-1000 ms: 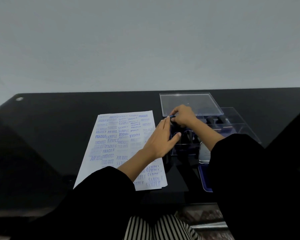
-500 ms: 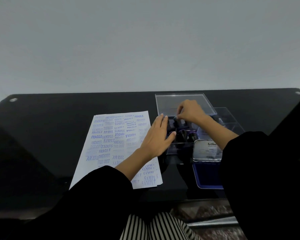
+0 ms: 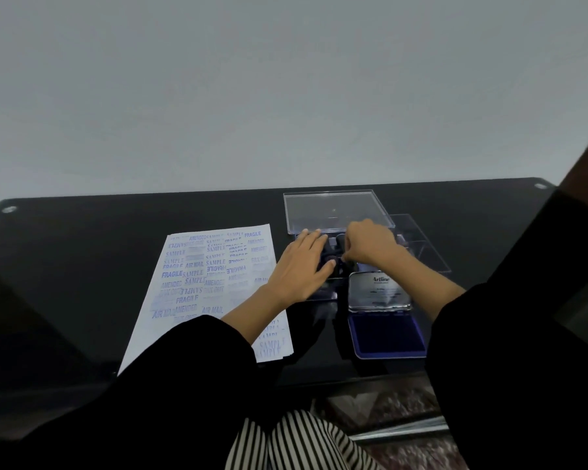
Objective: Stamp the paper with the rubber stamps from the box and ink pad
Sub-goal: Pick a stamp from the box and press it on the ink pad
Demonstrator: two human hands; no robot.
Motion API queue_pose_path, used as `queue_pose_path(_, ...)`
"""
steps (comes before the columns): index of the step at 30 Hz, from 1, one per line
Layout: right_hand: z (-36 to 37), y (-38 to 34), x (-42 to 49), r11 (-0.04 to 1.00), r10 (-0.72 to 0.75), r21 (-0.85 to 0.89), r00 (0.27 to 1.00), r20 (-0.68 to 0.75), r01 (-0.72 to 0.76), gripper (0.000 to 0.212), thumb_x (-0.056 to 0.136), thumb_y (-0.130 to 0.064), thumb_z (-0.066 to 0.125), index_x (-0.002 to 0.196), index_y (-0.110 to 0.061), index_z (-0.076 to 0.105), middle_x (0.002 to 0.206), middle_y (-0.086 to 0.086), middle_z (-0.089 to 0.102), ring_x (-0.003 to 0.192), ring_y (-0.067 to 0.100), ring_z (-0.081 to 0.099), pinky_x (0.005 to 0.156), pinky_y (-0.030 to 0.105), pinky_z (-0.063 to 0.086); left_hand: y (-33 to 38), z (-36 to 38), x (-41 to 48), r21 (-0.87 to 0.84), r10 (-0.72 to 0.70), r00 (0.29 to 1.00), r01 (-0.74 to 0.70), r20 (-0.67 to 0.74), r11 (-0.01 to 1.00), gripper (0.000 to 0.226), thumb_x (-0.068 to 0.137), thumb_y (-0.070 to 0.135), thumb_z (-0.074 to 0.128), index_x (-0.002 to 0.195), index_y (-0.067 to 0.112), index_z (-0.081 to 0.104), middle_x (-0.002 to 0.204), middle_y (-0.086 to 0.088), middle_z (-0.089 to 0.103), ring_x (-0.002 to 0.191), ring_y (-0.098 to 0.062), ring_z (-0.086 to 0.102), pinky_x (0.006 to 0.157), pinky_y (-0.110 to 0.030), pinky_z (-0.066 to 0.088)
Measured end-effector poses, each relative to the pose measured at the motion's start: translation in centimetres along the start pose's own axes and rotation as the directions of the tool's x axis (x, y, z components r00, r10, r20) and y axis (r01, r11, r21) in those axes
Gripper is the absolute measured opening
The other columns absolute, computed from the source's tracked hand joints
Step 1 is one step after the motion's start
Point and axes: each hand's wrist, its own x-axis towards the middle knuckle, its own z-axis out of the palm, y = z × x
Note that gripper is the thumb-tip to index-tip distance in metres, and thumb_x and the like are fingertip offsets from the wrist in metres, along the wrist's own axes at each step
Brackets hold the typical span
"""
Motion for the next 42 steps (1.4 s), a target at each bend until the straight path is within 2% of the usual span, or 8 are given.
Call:
queue_pose_path(5,0.9,-0.2,-0.7,0.993,0.004,-0.117,1.000,-0.001,-0.004,0.036,0.085,-0.031,0.065,0.111,-0.007,0.057,0.114,0.009,0.061,0.105,0.027,0.059,0.077,0.034,0.044,0.0,0.4,0.0,0.074,-0.029,0.998,0.024,0.059,0.997,0.061,0.099,0.037,0.034,0.149,0.009,0.014,0.158,-0.006,0.013,0.147,-0.020,0.004,0.120,-0.040,0.011)
queue_pose_path(13,2.0,-0.3,-0.1,0.991,0.030,-0.130,0.998,-0.050,-0.036,0.028,0.088,-0.024,0.061,0.111,-0.009,0.055,0.113,0.007,0.061,0.103,0.024,0.060,0.072,0.030,0.039,0.1,0.8,-0.3,0.062,-0.063,0.994,0.057,0.095,0.996,0.059,0.100,0.037,0.030,0.148,0.007,0.015,0.158,-0.007,0.014,0.147,-0.021,0.004,0.120,-0.039,0.011)
queue_pose_path(21,0.3,0.9,-1.3,0.982,0.087,0.174,0.992,-0.093,-0.070,0.028,0.077,-0.032,0.073,0.099,-0.015,0.070,0.099,0.006,0.070,0.093,0.024,0.065,0.066,0.027,0.042,1.2,-0.6,-0.7,0.073,-0.031,0.998,0.027,0.056,0.997,0.052,0.100,0.030,0.031,0.147,0.007,0.022,0.156,-0.007,0.020,0.146,-0.021,0.010,0.119,-0.039,0.014)
queue_pose_path(27,-2.4,2.0,-3.3,0.839,0.054,0.536,0.967,-0.250,0.092,0.027,0.076,-0.017,0.074,0.099,-0.012,0.061,0.101,0.007,0.068,0.087,0.021,0.062,0.071,0.030,0.049,3.3,-2.8,-2.1,0.073,0.014,1.000,-0.015,0.013,0.997,0.050,0.100,0.027,0.032,0.145,0.006,0.024,0.155,-0.010,0.021,0.146,-0.023,0.011,0.118,-0.036,0.013)
queue_pose_path(31,-3.7,2.7,-5.8,0.813,0.055,0.558,0.932,-0.358,0.166,0.030,0.074,-0.017,0.074,0.102,-0.012,0.062,0.092,0.003,0.062,0.082,0.016,0.057,0.075,0.028,0.047,4.7,-3.7,-3.7,0.084,0.036,0.999,-0.037,0.010,0.996,0.047,0.100,0.024,0.033,0.142,0.004,0.031,0.151,-0.012,0.030,0.144,-0.026,0.020,0.116,-0.034,0.017)
queue_pose_path(36,-3.3,3.6,-9.6,0.814,0.034,0.550,0.930,-0.366,0.187,0.025,0.077,-0.017,0.073,0.099,-0.009,0.066,0.084,0.001,0.059,0.080,0.016,0.057,0.079,0.035,0.054,6.0,-3.8,-5.4,0.073,0.035,0.999,-0.036,0.015,0.997,0.034,0.098,0.020,0.037,0.122,-0.002,0.049,0.125,-0.016,0.052,0.119,-0.027,0.046,0.100,-0.033,0.033)
queue_pose_path(38,-2.7,3.8,-10.9,0.805,0.037,0.565,0.935,-0.353,0.182,0.025,0.077,-0.015,0.074,0.100,-0.007,0.066,0.085,0.002,0.059,0.079,0.017,0.058,0.080,0.039,0.055,6.5,-3.7,-6.2,0.063,0.028,0.999,-0.030,0.021,0.998,0.035,0.098,0.020,0.037,0.121,-0.003,0.049,0.125,-0.017,0.053,0.118,-0.028,0.047,0.098,-0.034,0.034)
queue_pose_path(42,-1.0,4.2,-13.1,0.785,0.054,0.599,0.945,-0.321,0.159,0.028,0.077,-0.013,0.074,0.103,-0.005,0.065,0.077,-0.001,0.057,0.070,0.013,0.055,0.075,0.032,0.054,7.4,-3.1,-7.8,0.038,0.022,0.999,-0.023,0.028,0.999,0.039,0.099,0.021,0.036,0.130,-0.001,0.045,0.134,-0.016,0.048,0.123,-0.027,0.044,0.099,-0.032,0.032)
